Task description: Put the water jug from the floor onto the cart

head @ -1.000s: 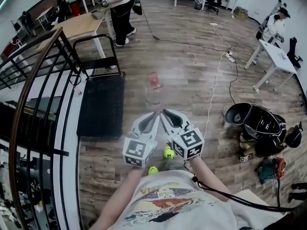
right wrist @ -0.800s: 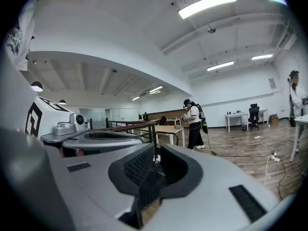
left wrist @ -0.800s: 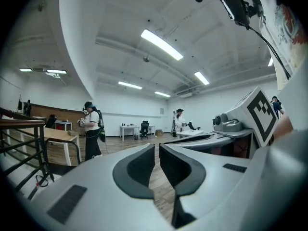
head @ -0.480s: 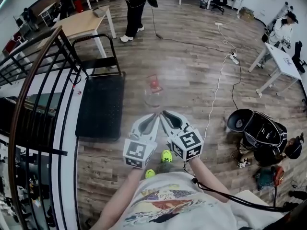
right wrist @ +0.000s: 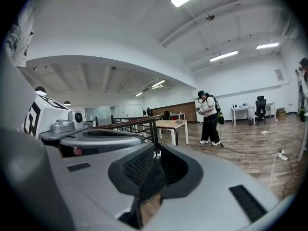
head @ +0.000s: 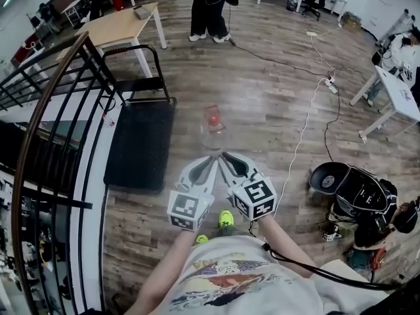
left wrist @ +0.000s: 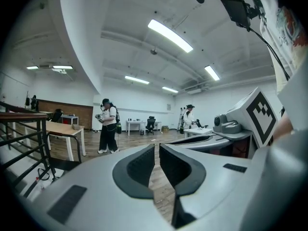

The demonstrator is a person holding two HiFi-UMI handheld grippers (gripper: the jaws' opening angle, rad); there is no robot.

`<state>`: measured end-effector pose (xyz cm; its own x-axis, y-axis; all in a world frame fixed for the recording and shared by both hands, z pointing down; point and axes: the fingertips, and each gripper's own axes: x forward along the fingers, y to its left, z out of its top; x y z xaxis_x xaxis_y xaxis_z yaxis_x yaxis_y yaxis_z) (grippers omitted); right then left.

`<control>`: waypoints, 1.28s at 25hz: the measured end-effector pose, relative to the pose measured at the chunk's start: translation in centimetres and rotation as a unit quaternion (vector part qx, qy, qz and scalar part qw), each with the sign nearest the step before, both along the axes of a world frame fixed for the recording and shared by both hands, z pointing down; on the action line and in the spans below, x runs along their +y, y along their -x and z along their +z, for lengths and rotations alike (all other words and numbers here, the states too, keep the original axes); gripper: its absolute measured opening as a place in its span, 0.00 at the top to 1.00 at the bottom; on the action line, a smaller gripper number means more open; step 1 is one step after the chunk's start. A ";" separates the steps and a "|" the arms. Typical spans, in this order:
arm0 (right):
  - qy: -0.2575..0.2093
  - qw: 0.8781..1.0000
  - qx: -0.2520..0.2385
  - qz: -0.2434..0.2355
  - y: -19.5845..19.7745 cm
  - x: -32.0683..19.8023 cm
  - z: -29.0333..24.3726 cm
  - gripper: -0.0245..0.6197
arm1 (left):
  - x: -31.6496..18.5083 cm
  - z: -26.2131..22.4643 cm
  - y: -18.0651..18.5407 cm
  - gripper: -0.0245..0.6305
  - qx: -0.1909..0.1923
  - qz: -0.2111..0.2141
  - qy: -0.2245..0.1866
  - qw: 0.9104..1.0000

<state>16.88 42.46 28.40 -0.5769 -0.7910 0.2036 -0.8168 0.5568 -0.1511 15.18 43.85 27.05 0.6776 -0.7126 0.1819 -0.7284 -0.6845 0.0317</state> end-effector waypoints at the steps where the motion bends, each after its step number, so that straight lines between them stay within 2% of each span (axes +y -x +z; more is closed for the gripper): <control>1: 0.004 1.000 -0.003 -0.003 -0.3 -0.5 0.2 0.92 | -0.5 0.2 -0.3 0.94 -0.001 -0.002 0.002 1.000; 8: 0.017 1.000 -0.001 -0.021 -2.5 -3.9 1.4 0.92 | -3.9 1.3 -2.6 0.94 -0.010 -0.018 0.010 1.000; 18: 0.023 0.999 0.004 -0.027 -4.1 -5.9 2.3 0.92 | -5.8 2.1 -4.2 0.94 -0.008 -0.025 0.012 1.000; 32: 0.040 0.999 0.022 -0.024 -3.5 -11.1 3.8 0.92 | -11.2 3.6 -3.6 0.94 -0.013 -0.018 0.029 0.999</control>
<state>20.42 31.40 32.16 -0.6027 -0.7433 0.2902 -0.7964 0.5830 -0.1609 18.76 32.67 30.62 0.6459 -0.7244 0.2408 -0.7537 -0.6553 0.0505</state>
